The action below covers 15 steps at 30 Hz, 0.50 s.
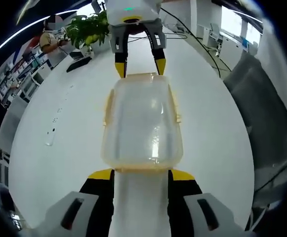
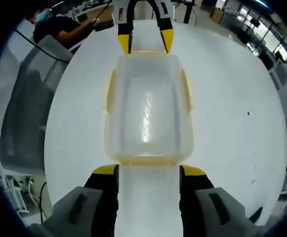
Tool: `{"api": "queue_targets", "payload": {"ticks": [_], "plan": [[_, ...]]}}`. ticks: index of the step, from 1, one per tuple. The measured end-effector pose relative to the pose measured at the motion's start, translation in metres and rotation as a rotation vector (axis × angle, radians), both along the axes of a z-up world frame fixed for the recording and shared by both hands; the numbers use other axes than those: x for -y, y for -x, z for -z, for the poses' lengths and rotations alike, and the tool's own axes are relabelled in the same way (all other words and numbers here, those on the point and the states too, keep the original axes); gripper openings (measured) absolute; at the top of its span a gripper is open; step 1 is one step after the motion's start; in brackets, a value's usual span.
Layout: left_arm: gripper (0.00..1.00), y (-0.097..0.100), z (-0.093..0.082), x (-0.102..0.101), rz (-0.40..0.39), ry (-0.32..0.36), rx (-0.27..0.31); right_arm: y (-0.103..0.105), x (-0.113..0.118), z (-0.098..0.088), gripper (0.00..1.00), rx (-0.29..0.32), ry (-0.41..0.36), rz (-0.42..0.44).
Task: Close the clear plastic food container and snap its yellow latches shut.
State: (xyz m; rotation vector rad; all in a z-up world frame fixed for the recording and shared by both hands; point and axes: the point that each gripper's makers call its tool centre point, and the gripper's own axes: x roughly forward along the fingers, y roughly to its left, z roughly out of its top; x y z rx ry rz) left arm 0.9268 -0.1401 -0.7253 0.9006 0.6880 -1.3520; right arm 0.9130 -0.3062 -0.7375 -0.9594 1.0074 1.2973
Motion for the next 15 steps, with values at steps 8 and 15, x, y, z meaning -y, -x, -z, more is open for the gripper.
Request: {"api": "queue_targets", "payload": {"ticks": [8, 15], "plan": [[0.37, 0.0, -0.013, -0.001, -0.028, 0.019, 0.003, 0.002, 0.001, -0.012, 0.43, 0.001, -0.019, 0.028], [0.35, 0.001, -0.027, 0.003, -0.067, 0.052, 0.019, 0.004, 0.0, -0.024, 0.42, 0.01, -0.046, 0.066]]}}
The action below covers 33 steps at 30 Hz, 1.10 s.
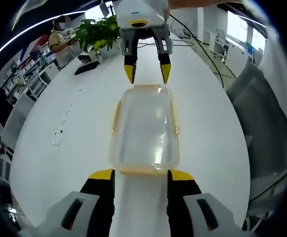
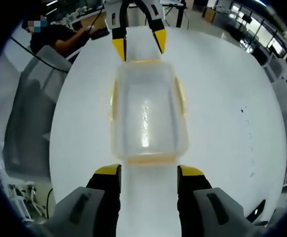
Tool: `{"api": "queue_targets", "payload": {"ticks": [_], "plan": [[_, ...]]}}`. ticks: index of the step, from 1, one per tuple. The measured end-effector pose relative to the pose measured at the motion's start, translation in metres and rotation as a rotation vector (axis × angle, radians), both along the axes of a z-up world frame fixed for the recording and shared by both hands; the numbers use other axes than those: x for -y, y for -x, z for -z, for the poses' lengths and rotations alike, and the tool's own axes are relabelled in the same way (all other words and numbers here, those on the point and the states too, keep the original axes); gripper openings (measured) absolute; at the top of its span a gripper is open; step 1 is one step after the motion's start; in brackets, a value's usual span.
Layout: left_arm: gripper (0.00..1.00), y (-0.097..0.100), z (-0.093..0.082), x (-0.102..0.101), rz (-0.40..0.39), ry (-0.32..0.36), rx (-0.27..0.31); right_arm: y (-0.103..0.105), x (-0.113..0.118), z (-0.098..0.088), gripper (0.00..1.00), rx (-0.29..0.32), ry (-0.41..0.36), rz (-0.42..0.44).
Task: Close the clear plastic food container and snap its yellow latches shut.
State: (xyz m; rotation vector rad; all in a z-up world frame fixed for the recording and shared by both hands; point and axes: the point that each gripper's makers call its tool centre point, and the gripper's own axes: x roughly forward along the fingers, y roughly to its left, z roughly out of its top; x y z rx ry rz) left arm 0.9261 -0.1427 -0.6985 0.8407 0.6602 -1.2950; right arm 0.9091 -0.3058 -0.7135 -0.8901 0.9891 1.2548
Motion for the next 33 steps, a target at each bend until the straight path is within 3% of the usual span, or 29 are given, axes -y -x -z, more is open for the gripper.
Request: {"api": "queue_targets", "payload": {"ticks": [10, 24, 27, 33], "plan": [[0.33, 0.0, -0.013, 0.006, -0.108, 0.063, 0.017, -0.008, -0.01, -0.022, 0.38, 0.009, -0.181, 0.232], [0.28, 0.003, -0.02, 0.007, -0.352, 0.16, -0.014, -0.004, -0.007, -0.025, 0.33, 0.074, -0.214, 0.357], [0.28, 0.0, -0.02, 0.004, -0.395, 0.155, 0.002, -0.007, -0.009, -0.027, 0.3, 0.084, -0.251, 0.416], [0.27, -0.002, -0.013, 0.001, -0.482, 0.17, -0.022, -0.004, -0.013, -0.025, 0.3, 0.062, -0.313, 0.514]]}}
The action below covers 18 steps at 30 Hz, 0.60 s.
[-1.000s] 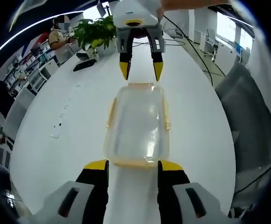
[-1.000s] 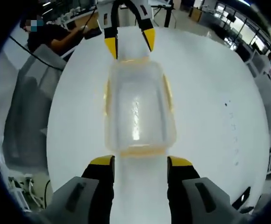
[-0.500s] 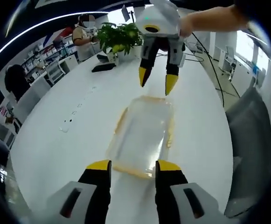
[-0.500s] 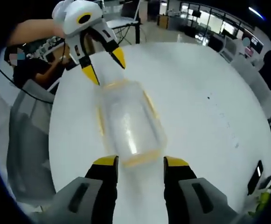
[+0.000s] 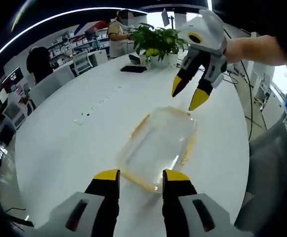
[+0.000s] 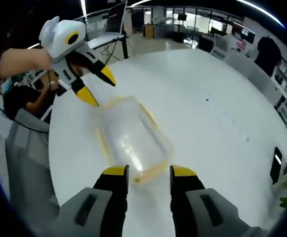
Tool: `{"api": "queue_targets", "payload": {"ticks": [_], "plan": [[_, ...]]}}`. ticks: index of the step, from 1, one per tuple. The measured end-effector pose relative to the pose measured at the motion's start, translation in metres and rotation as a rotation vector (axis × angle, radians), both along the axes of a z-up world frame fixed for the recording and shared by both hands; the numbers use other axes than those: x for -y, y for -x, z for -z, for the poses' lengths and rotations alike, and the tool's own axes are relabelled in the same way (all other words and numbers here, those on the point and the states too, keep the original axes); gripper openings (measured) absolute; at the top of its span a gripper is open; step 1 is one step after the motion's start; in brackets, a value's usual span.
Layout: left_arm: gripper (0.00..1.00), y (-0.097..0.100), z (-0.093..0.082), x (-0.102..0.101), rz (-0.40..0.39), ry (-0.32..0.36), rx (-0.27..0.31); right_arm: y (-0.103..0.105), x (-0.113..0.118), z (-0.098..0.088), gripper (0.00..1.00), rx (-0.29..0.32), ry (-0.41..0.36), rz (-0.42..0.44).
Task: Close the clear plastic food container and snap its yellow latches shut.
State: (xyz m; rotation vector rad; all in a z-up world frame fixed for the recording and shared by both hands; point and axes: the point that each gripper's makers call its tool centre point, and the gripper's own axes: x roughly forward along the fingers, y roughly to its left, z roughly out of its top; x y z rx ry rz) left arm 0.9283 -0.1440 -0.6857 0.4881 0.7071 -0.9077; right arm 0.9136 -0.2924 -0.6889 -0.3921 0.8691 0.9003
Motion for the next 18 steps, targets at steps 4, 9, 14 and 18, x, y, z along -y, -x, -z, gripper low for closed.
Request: {"api": "queue_targets", "payload": {"ticks": [4, 9, 14, 18], "plan": [[0.27, -0.0002, 0.0029, -0.0015, -0.076, 0.039, -0.024, -0.0028, 0.0001, 0.0006, 0.3, 0.015, -0.025, 0.058], [0.26, 0.0002, 0.0089, -0.0077, -0.134, 0.036, -0.016, -0.0051, 0.0007, 0.0035, 0.3, 0.01, -0.069, 0.137], [0.25, 0.0004, 0.0077, -0.0032, -0.276, 0.176, -0.084, -0.0049, -0.0008, 0.0055, 0.29, -0.006, -0.128, 0.207], [0.25, -0.002, 0.0093, -0.0041, -0.407, 0.275, -0.134, -0.0046, 0.0003, 0.0101, 0.29, -0.011, -0.149, 0.253]]}}
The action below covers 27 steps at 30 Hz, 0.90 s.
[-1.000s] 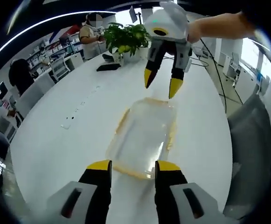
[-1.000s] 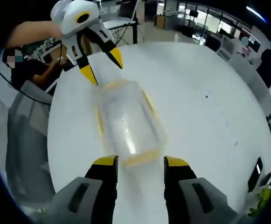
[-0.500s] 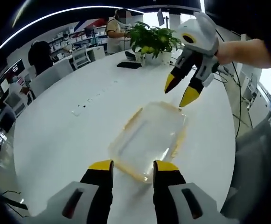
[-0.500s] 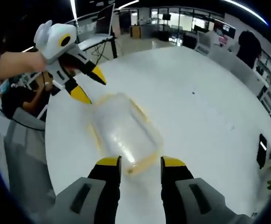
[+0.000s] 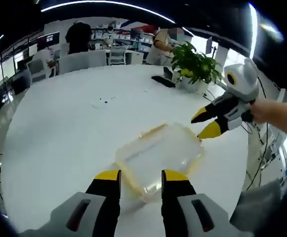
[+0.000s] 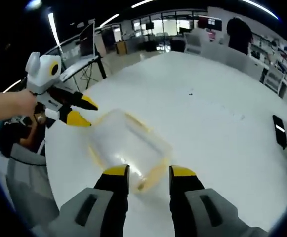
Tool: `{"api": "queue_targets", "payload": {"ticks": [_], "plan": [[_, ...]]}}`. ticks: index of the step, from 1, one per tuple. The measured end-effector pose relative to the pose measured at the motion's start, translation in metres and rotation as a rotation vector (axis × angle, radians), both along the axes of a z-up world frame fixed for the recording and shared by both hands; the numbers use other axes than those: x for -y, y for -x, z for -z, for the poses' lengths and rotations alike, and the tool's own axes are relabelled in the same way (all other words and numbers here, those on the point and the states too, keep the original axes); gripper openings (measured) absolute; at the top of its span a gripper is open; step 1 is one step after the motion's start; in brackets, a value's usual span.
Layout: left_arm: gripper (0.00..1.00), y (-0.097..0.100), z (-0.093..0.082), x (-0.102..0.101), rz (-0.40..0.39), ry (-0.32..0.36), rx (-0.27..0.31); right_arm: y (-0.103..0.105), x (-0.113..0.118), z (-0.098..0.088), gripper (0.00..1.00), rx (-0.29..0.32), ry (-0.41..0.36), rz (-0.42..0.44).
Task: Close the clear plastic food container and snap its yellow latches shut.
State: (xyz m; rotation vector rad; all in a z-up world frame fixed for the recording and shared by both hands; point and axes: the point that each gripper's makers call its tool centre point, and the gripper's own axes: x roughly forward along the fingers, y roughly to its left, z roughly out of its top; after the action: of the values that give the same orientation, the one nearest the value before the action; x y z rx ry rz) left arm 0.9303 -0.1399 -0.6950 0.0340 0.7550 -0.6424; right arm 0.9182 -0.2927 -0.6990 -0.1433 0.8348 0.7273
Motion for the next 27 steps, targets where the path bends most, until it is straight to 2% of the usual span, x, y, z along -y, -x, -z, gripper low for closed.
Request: {"api": "queue_targets", "payload": {"ticks": [3, 6, 11, 13, 27], "plan": [[0.25, -0.005, -0.001, -0.008, -0.085, 0.012, 0.014, -0.001, 0.003, 0.003, 0.29, -0.006, -0.017, 0.032], [0.25, -0.004, 0.002, -0.01, -0.158, 0.061, -0.015, -0.004, 0.004, 0.007, 0.29, -0.014, -0.046, 0.073], [0.24, 0.002, 0.004, -0.004, -0.193, 0.101, -0.038, -0.004, 0.002, 0.008, 0.26, -0.037, -0.114, 0.143], [0.24, 0.004, 0.006, -0.003, -0.213, 0.123, -0.054, -0.005, 0.002, 0.01, 0.26, -0.042, -0.125, 0.16], [0.2, 0.006, 0.025, -0.004, -0.26, 0.161, -0.114, 0.001, -0.001, 0.016, 0.22, -0.073, -0.179, 0.242]]}}
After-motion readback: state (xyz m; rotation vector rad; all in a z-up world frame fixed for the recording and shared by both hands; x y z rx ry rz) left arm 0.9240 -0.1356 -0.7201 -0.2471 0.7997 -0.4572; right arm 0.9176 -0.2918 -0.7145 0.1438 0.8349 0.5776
